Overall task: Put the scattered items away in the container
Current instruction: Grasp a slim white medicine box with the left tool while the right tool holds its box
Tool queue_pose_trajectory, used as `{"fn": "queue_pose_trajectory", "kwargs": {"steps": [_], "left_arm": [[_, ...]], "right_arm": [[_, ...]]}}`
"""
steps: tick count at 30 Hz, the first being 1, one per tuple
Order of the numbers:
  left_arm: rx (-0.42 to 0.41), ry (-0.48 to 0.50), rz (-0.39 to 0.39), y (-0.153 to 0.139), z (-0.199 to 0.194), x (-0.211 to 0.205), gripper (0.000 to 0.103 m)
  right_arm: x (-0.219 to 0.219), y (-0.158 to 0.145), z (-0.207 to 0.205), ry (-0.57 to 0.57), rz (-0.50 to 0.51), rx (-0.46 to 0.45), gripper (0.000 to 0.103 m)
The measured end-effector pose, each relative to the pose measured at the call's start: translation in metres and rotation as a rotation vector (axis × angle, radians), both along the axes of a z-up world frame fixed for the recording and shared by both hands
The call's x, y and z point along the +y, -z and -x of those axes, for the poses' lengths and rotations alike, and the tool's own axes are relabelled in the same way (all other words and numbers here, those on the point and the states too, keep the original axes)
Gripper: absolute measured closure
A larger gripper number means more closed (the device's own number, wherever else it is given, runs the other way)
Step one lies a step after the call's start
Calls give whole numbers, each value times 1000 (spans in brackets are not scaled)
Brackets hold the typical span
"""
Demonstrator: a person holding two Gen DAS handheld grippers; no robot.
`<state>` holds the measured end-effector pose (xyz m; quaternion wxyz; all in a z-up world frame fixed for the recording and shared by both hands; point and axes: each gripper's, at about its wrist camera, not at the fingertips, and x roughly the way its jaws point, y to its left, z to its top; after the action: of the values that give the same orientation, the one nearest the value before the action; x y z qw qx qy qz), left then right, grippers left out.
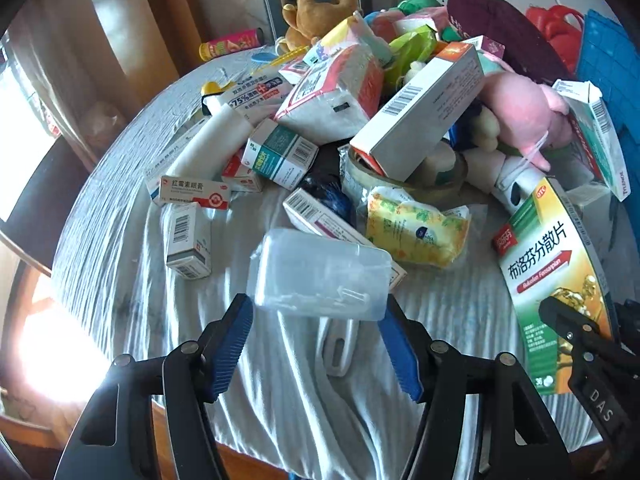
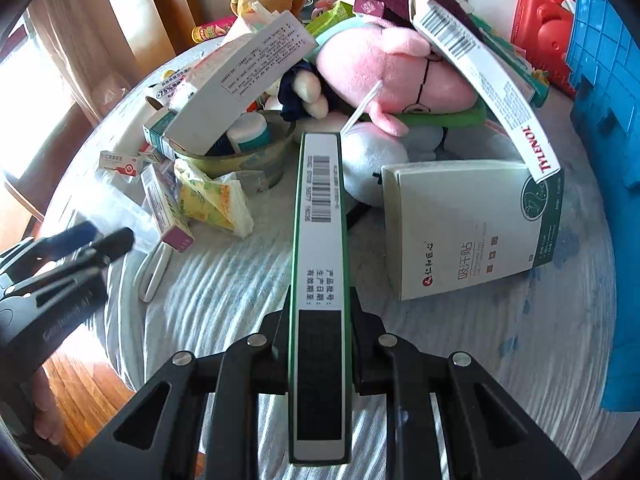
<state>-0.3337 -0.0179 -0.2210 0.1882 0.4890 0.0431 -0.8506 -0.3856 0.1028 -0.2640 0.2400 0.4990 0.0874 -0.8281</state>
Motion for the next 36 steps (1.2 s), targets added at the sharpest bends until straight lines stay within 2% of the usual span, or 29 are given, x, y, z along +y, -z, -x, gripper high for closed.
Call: {"fn": "queue_pose_trajectory", "kwargs": {"steps": [1, 3, 7, 10, 12, 14, 17, 19, 27, 30, 32, 34, 36], "left_arm": [[-2, 4, -24, -4, 2, -3, 97], [-8, 9, -63, -7, 5, -11, 101], [-40, 1, -75, 26, -1, -36, 101], [-63, -28, -118, 46, -6, -52, 97], [-70, -47, -129, 51, -8, -58, 81], [-62, -64, -120, 54, -10, -61, 54], [-43, -82, -113, 54, -10, -64, 43], [-48, -90, -114, 56, -7, -66, 41], [-63, -81, -97, 68, 14, -69, 40], [-64, -65, -77, 70, 19, -66, 41], [-65, -54, -63, 72, 22, -64, 82], [-66, -43, -50, 73, 25, -62, 84], [-67, -32, -37, 75, 29, -60, 84]], "right_arm": [[0, -6, 0, 0, 4, 10, 83], [0, -13, 1, 2, 10, 14, 83], [4, -13, 0, 11, 22, 4, 83], [10, -7, -1, 17, 32, -11, 83], [12, -2, -1, 23, 39, -22, 83], [12, 1, -2, 26, 48, -30, 83], [11, 5, 0, 16, 50, -41, 83], [11, 8, 2, 12, 52, -48, 83], [10, 16, 6, 9, 55, -69, 83], [10, 19, 8, 11, 54, -71, 78], [9, 20, 9, 15, 52, -67, 70], [6, 21, 11, 17, 49, -57, 64], [3, 21, 13, 19, 41, -51, 63]]}}
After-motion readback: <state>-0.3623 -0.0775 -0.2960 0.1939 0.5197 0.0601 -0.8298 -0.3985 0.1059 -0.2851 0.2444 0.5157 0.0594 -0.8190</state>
